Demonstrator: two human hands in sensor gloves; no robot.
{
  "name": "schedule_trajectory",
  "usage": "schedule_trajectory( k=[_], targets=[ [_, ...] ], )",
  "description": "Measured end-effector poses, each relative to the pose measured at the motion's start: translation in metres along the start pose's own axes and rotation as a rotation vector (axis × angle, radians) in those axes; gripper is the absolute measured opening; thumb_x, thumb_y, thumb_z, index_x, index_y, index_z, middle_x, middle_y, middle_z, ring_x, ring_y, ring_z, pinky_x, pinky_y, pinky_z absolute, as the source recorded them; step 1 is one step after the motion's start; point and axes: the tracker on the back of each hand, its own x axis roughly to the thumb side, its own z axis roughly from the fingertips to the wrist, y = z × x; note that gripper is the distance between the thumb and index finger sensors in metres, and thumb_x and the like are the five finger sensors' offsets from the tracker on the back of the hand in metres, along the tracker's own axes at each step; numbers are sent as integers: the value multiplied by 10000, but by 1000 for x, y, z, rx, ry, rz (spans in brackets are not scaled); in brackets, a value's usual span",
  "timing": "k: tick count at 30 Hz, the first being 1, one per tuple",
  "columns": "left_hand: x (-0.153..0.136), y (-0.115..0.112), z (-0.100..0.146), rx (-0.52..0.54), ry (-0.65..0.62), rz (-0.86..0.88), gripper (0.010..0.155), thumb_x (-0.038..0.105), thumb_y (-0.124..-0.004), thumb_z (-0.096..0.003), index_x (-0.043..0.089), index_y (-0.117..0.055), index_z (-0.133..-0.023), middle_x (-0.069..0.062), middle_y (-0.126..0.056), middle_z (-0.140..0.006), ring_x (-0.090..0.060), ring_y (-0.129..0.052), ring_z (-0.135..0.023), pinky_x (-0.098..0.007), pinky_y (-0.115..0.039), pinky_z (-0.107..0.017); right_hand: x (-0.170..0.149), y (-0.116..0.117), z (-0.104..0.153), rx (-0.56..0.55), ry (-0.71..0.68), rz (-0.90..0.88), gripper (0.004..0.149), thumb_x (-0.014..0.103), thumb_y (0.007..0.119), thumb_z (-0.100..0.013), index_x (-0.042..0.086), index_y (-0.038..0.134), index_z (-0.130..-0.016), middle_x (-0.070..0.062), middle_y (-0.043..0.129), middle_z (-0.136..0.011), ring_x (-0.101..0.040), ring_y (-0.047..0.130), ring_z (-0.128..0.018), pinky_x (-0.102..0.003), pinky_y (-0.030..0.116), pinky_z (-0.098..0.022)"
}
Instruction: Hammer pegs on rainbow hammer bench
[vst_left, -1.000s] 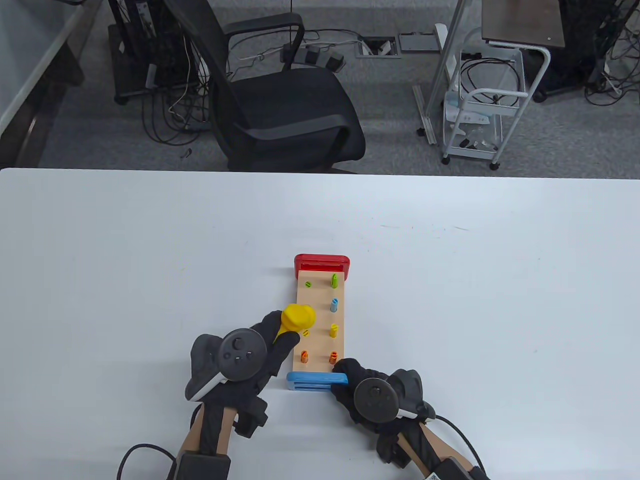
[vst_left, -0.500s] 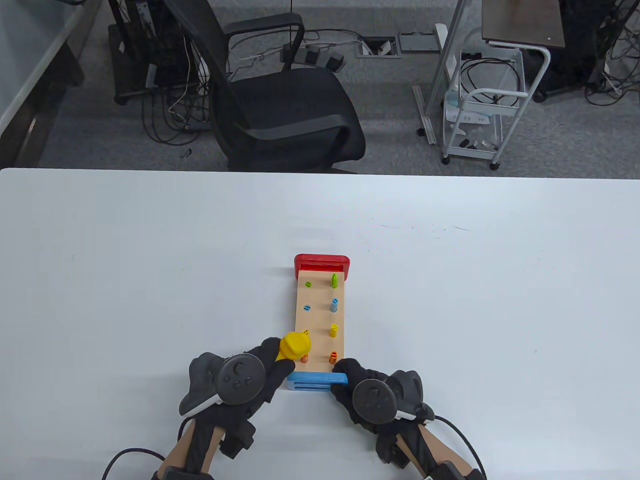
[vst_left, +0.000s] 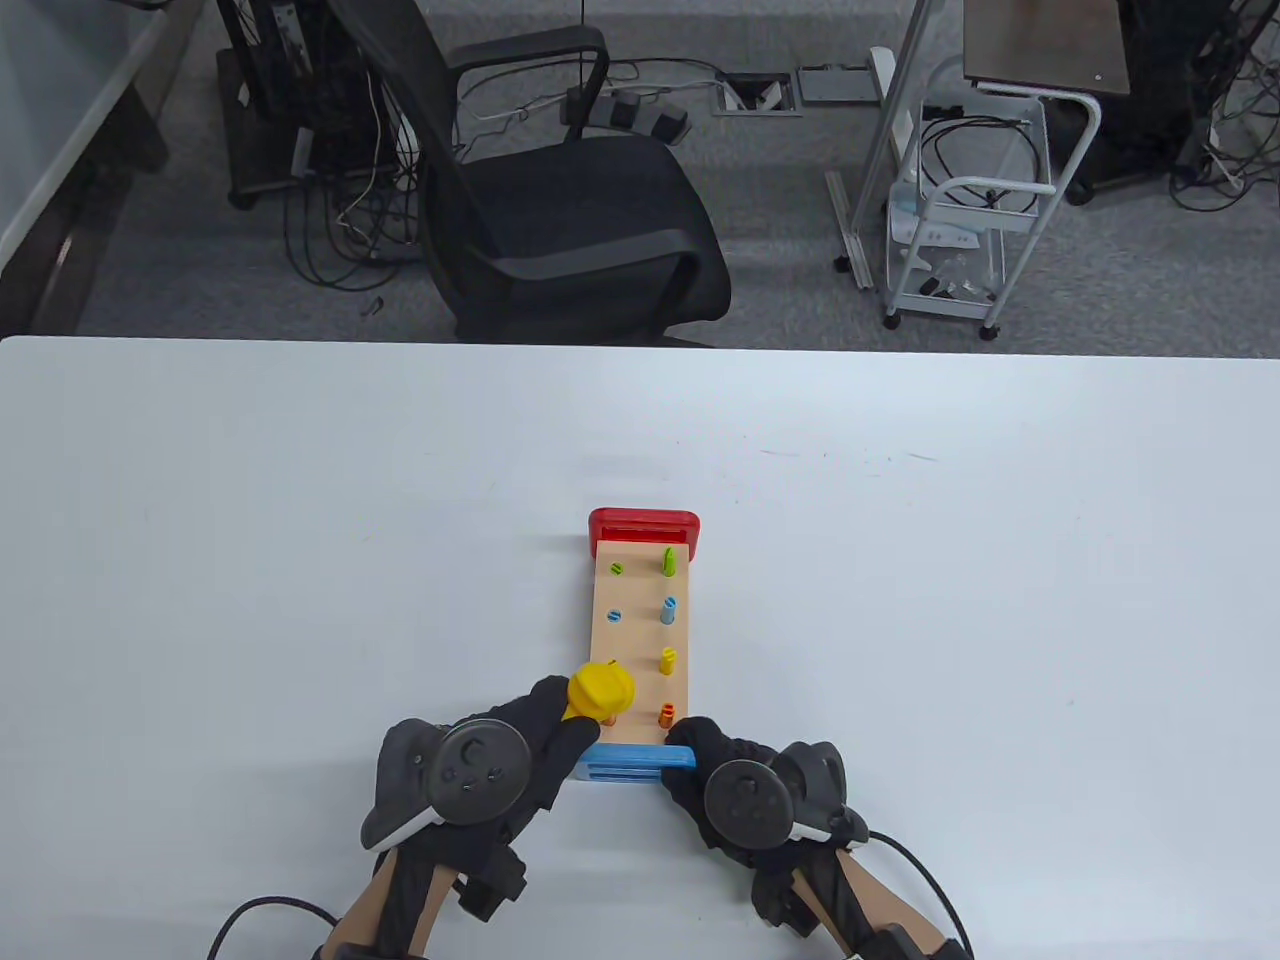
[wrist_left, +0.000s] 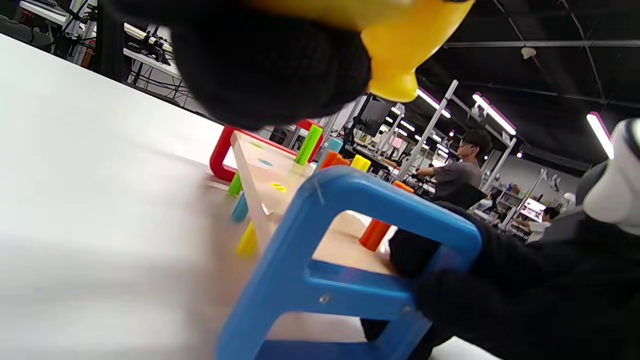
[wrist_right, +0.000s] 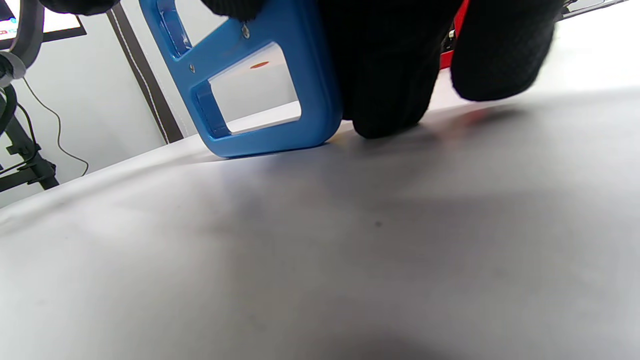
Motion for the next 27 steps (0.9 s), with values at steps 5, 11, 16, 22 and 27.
schedule_trajectory(
  k=[5, 11, 16, 22, 27],
  targets=[
    [8, 7, 2, -68, 36, -123, 698, 550, -512, -584, 29, -688, -1014, -79, -1014, -636, -213, -1046, -303, -305, -873, -219, 0, 0, 0, 2, 0, 1, 530, 343, 493, -624, 28, 297, -1002, -251, 738, -986, -421, 828, -787, -662, 684, -597],
    [7, -4, -5, -137, 76, -175, 699, 542, -540, -580, 15, -720, -1001, -100, -1033, -615, -237, -1052, -281, -316, -878, -200, 0, 0, -1, 3, -3, 0, 530, 341, 495, -624, 24, 298, -1001, -254, 740, -985, -424, 830, -784, -662, 684, -597],
    [9, 10, 0, -86, 21, -61, 698, 555, -522, -582, 33, -697, -1011, -83, -1017, -632, -218, -1047, -301, -310, -874, -219, 1, 0, -1, 5, -3, 2, 530, 341, 494, -624, 23, 297, -1001, -253, 739, -986, -423, 829, -786, -663, 685, -596],
    [-1, -11, -7, -278, 119, -225, 695, 571, -455, -576, 75, -642, -1025, -20, -995, -662, -163, -1054, -336, -272, -891, -247, 1, 1, -1, 4, -5, -1, 531, 341, 494, -625, 23, 296, -1001, -255, 737, -986, -425, 827, -786, -664, 683, -597],
    [7, 12, 1, -37, 28, -47, 699, 554, -515, -582, 33, -691, -1012, -83, -1014, -632, -219, -1045, -301, -313, -872, -220, 1, 1, -1, 5, -4, 2, 530, 342, 492, -624, 24, 295, -1000, -252, 737, -986, -424, 828, -786, -663, 684, -597]
  ],
)
